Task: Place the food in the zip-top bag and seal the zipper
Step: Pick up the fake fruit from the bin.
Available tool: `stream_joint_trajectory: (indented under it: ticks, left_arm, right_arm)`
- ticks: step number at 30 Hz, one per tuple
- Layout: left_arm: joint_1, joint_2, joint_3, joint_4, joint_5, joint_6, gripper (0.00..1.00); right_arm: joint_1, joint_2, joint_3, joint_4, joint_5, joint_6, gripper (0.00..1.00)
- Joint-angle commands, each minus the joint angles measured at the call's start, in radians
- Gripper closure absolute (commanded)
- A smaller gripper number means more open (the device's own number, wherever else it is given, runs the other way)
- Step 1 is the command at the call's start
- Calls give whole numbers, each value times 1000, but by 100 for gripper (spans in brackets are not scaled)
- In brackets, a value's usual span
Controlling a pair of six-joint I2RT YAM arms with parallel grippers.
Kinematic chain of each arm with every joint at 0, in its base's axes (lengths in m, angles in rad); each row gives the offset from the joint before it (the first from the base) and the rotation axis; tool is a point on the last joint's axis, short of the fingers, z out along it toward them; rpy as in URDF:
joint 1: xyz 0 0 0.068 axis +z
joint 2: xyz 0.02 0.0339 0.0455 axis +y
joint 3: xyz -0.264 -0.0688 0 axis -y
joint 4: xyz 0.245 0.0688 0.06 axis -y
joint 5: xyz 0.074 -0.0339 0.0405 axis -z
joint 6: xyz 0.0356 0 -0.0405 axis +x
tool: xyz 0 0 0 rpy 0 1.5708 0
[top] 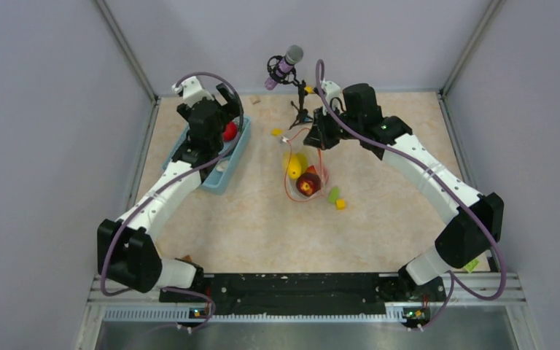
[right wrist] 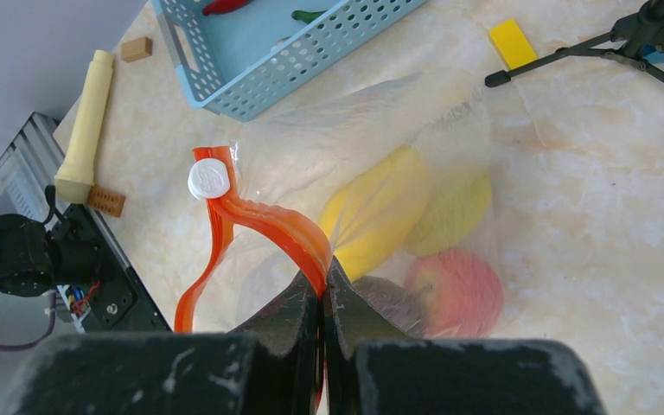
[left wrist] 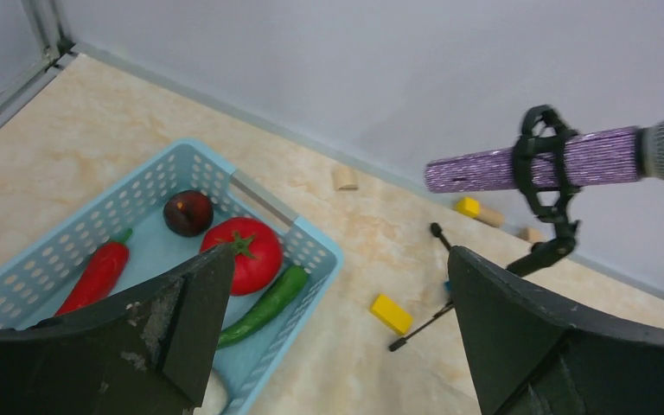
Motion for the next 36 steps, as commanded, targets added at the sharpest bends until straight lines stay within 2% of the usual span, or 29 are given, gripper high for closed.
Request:
stream_joint_trajectory:
  ticks: [1, 7, 12, 19, 25, 36]
  left_arm:
    - [75, 93, 64, -24, 120, -2, 2]
    - [219, 303, 220, -184, 291, -10, 2]
    - [292, 469, 343, -284, 412, -28, 1]
    - [311, 599, 425, -335, 401, 43, 2]
    - [326, 673, 479, -377, 467, 56, 2]
    - [337, 789, 585, -468, 502, 63, 2]
  right_arm:
    - [-5, -25, 13, 45, -3, -10, 100]
    - [-5, -14, 19, 43, -9, -13, 100]
    - [-5, -16, 18, 43, -8, -20, 100]
    - [-4, -17, 17, 44, -8, -27, 100]
    - [-4, -12, 20, 44, -8, -31, 100]
    - [-5, -5, 24, 44, 1, -41, 100]
